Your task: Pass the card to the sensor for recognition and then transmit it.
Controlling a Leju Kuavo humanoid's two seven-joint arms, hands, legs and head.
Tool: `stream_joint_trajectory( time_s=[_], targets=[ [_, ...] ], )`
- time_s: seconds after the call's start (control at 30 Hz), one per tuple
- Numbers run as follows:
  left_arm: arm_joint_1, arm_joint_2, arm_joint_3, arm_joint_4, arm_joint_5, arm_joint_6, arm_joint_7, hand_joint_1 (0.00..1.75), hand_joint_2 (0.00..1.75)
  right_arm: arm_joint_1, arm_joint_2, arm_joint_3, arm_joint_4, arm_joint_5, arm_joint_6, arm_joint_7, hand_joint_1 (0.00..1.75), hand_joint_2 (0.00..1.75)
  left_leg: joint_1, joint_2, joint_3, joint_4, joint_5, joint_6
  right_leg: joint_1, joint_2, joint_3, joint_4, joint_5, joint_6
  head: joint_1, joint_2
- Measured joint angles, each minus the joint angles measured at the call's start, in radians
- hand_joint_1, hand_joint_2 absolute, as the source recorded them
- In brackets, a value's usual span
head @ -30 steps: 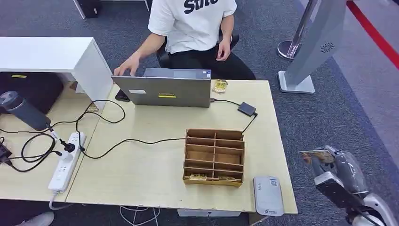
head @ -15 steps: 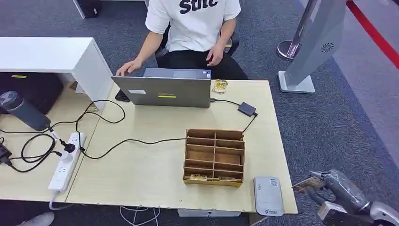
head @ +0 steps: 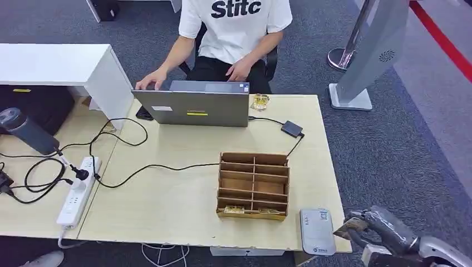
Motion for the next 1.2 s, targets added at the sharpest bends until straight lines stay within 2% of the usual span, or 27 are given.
stream_joint_trajectory(
  time_s=[0.37,0.77,0.93,1.03,1.1,1.2],
  targets=[
    [-0.001,0.003,0.0,0.0,-0.022,-0.007,0.0,0.0,1.75,-0.093,-0.002,0.138,0.081,0.017,-0.003,0.01,1.75,1.75,0.0,0.0,0.0,0.0,0.0,0.0,0.0,0.0,0.0,0.0,0.0,0.0,0.0,0.0],
    [-0.003,0.006,0.0,0.0,-0.035,-0.01,-0.001,0.0,1.75,-0.158,0.0,0.226,0.142,0.031,-0.029,0.027,1.75,1.75,0.0,0.0,0.001,0.0,0.0,0.0,0.0,0.0,0.0,0.0,0.0,0.0,0.0,0.0],
    [-0.003,0.006,0.0,0.0,-0.031,-0.007,-0.001,0.0,1.75,-0.146,0.0,0.232,0.14,-0.015,-0.09,0.006,1.75,1.75,0.0,0.0,0.0,0.0,0.0,0.0,0.0,0.0,0.0,0.0,0.0,0.0,0.0,0.0],
    [-0.002,0.005,0.001,0.0,-0.024,-0.002,0.0,0.0,1.75,-0.123,0.006,0.212,0.111,-0.042,-0.142,-0.034,1.75,1.75,0.0,0.0,0.0,0.0,0.0,0.0,0.0,0.0,0.0,0.0,0.0,0.0,0.0,0.0],
    [-0.003,0.003,0.005,0.0,-0.022,0.002,0.002,0.0,1.75,-0.12,0.034,0.181,0.082,-0.043,-0.152,-0.066,1.75,1.75,0.0,0.0,0.0,0.0,0.0,0.0,0.0,0.0,0.0,0.001,0.0,0.0,0.0,0.0],
    [-0.003,-0.001,0.008,0.0,-0.024,0.006,0.002,0.0,1.75,-0.149,0.107,0.132,0.05,-0.044,-0.129,-0.099,1.75,1.75,0.001,0.001,0.0,0.0,0.0,0.0,0.0,0.002,0.0,0.001,0.0,0.0,0.0,0.0]
  ],
)
